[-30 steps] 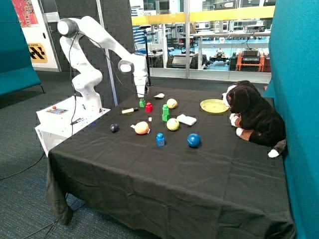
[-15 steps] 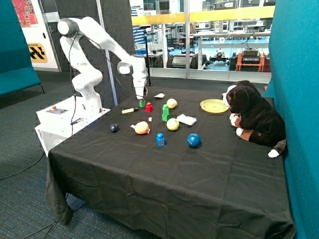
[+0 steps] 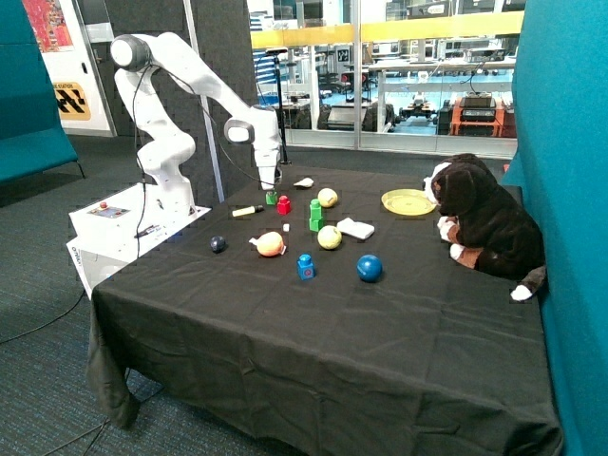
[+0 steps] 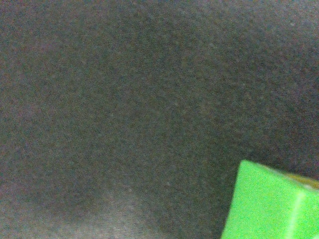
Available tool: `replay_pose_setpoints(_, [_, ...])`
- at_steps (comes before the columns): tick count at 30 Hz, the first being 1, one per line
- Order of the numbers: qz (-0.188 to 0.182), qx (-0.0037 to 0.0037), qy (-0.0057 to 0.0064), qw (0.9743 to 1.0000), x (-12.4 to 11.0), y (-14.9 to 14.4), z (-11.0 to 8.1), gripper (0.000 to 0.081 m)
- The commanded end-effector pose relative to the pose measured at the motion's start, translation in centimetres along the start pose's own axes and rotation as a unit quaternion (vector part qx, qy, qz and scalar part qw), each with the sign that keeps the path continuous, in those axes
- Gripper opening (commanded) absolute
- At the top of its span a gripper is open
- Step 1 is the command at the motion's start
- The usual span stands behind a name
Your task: Stack green blocks
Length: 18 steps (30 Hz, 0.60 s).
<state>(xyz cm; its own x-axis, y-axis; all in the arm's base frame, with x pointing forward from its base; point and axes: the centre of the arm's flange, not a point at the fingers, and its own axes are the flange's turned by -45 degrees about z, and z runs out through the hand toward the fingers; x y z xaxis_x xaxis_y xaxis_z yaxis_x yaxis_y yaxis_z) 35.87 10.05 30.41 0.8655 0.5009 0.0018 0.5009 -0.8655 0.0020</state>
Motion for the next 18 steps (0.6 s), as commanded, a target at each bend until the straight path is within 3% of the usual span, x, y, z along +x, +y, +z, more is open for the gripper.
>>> replay_pose_setpoints(1, [-0.002, 0.00098, -0.0009, 1.0000, 0.50, -0.83, 0.11, 0.0495])
replay_pose_setpoints(13, [0.005, 0.00097, -0.0009, 1.0000, 0.58, -0.52, -0.02, 0.0214])
replay_pose_setpoints(18, [0.009, 0.00097, -0.0009, 1.0000, 0.47, -0.26, 0.06, 0.0189])
